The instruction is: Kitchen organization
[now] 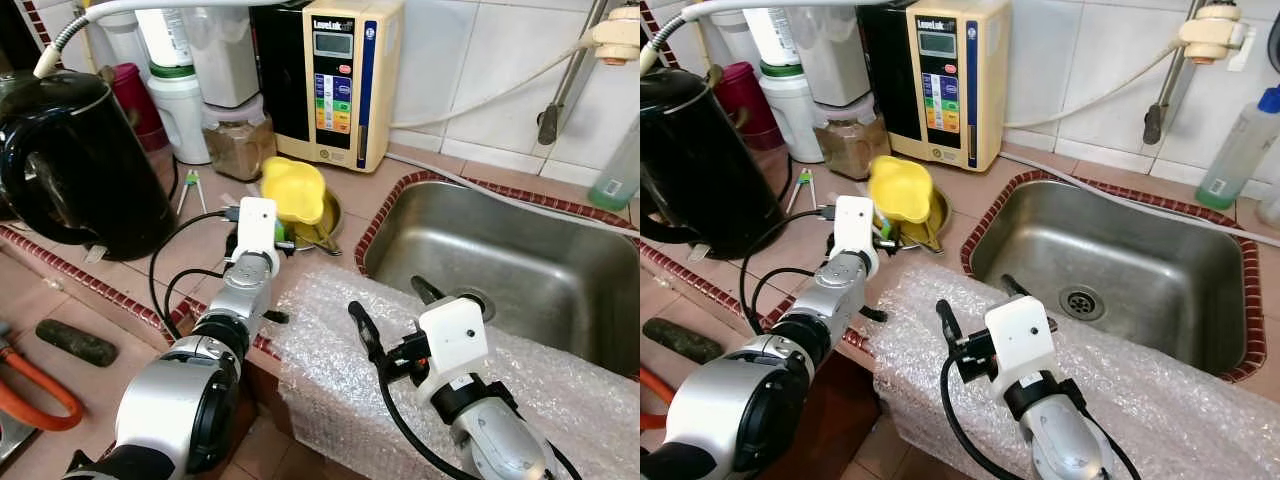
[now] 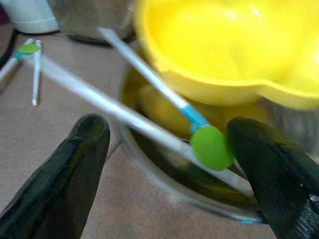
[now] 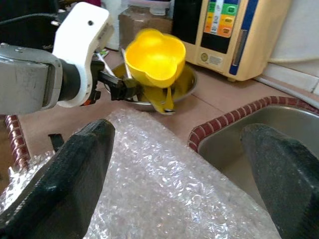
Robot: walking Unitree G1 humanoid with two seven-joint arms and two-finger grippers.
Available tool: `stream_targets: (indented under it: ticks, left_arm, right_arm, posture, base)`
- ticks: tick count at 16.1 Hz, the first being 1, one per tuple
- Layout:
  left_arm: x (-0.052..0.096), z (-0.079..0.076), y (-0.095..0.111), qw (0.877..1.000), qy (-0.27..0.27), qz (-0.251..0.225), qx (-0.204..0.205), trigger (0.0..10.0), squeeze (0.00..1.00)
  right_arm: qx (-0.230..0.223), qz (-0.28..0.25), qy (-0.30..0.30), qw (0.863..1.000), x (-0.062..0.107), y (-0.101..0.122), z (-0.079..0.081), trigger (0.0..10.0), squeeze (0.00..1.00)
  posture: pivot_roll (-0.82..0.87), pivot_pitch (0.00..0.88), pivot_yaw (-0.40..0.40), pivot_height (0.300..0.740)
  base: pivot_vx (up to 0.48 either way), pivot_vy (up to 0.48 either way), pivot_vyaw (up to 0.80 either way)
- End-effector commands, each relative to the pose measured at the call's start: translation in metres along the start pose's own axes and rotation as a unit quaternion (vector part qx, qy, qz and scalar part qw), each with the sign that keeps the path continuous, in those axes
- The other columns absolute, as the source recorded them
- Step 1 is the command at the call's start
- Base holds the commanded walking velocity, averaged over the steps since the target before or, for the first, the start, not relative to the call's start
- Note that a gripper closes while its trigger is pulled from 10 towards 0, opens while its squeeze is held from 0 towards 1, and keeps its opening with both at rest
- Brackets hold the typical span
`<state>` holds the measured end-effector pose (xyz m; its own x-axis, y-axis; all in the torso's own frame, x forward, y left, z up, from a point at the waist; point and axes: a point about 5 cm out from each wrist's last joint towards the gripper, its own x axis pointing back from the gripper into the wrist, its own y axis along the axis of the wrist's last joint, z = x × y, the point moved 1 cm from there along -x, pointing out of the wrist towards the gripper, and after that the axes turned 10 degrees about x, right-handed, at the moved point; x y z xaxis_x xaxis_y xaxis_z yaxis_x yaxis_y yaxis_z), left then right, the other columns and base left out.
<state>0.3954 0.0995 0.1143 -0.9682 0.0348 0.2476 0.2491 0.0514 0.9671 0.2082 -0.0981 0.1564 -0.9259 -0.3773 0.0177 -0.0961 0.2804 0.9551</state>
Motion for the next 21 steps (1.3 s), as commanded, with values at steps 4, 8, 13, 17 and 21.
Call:
stream_targets:
  ticks: [4,8,13,17,21]
  left_arm:
    - [0.004,0.003,-0.025,0.998,-0.015,0.06,-0.033,4.1,0.0]
    - [0.005,0.007,-0.031,0.996,-0.032,0.076,-0.043,3.9,0.0]
    - [0.005,0.008,-0.029,0.991,-0.078,0.084,-0.066,1.9,0.0]
    - [0.007,0.007,-0.033,0.984,-0.118,0.089,-0.094,0.6,0.0]
    - [0.008,0.005,-0.025,0.975,-0.154,0.053,-0.151,7.9,0.0]
  right_arm:
    - [-0.002,-0.008,0.014,1.0,-0.006,0.0,0.0,10.0,0.0]
    - [-0.004,-0.011,0.019,1.0,-0.009,-0.001,0.002,10.0,0.0]
    - [-0.004,-0.023,0.018,1.0,-0.02,-0.001,0.001,10.0,0.0]
    - [-0.001,-0.031,0.018,0.999,-0.025,-0.001,-0.002,10.0,0.0]
    - [0.001,-0.038,0.019,0.999,-0.03,-0.002,0.0,10.0,0.0]
  posture:
    - [-0.13,0.0,0.05,0.74]
    - [-0.12,0.0,0.048,0.74]
    - [-0.08,0.0,0.057,0.74]
    - [-0.06,0.0,0.067,0.74]
    - [-0.04,0.0,0.066,0.74]
  base:
    - [0.0,0.0,0.0]
    - [0.0,0.0,0.0]
    - [0.0,0.0,0.0]
    - [0.0,0.0,0.0]
    - [0.0,0.0,0.0]
